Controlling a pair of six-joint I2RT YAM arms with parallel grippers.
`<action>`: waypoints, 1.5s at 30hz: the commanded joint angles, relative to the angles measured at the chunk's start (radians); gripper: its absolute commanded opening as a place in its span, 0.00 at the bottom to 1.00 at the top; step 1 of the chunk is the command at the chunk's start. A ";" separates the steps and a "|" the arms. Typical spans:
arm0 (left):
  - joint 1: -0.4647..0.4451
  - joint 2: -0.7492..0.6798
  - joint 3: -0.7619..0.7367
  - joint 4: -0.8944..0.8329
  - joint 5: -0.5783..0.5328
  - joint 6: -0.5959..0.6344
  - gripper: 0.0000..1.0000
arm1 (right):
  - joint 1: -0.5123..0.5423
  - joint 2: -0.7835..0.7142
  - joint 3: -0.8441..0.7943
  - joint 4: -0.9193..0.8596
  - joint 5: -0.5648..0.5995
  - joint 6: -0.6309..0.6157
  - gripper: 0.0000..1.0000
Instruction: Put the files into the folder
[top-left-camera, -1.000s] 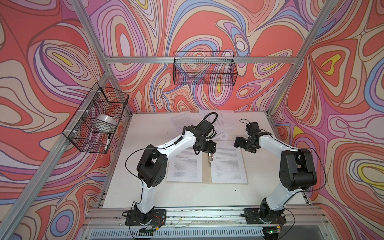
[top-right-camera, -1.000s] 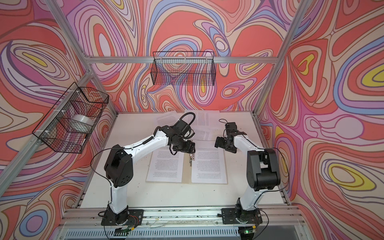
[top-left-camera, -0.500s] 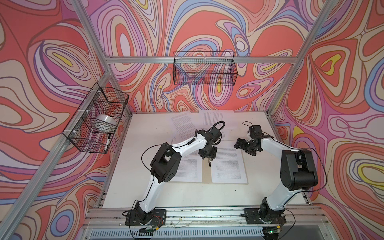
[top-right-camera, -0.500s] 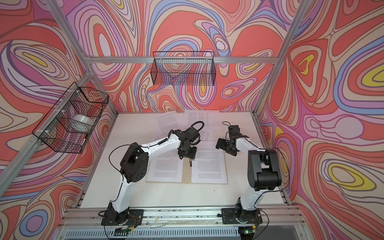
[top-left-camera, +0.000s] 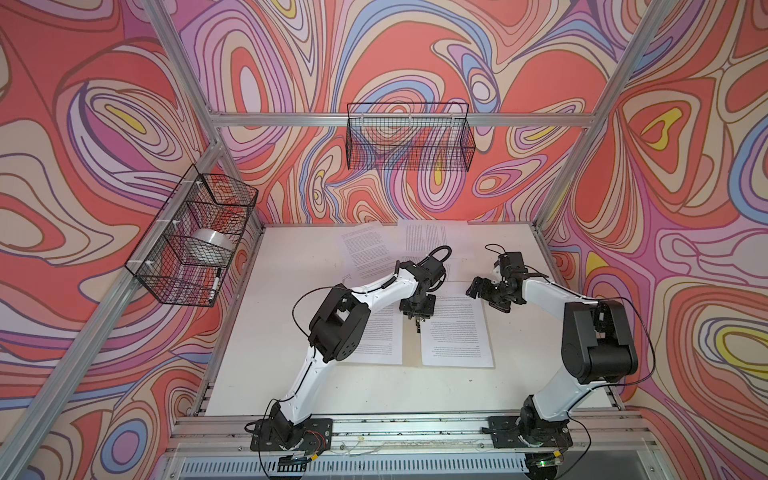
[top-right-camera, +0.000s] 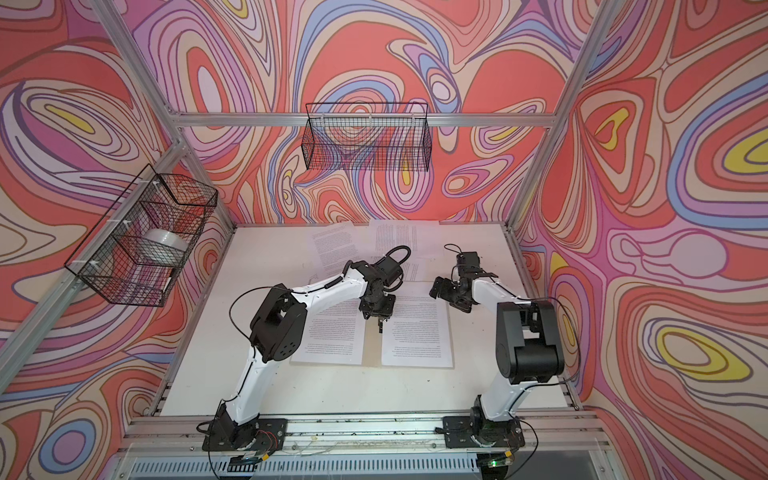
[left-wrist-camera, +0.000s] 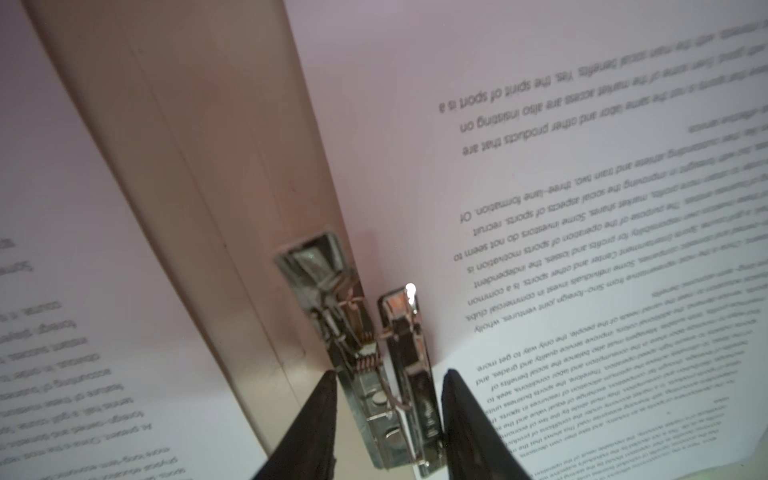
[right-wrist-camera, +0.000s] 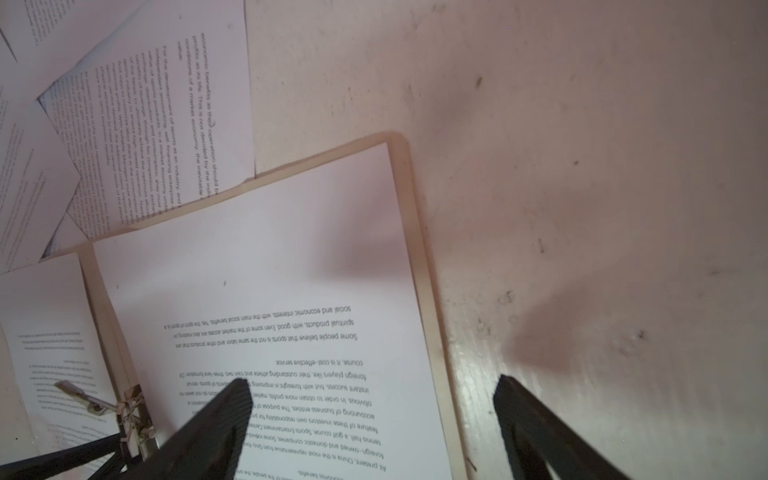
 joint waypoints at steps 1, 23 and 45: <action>-0.002 0.028 0.017 -0.031 -0.014 -0.025 0.38 | -0.002 0.000 -0.017 0.026 -0.034 0.017 0.96; -0.002 -0.269 -0.318 0.075 -0.059 -0.130 0.31 | 0.011 -0.014 -0.080 0.096 -0.206 0.030 0.92; 0.040 -0.472 -0.402 0.138 -0.020 -0.181 0.77 | 0.102 0.015 0.079 0.040 -0.080 0.006 0.92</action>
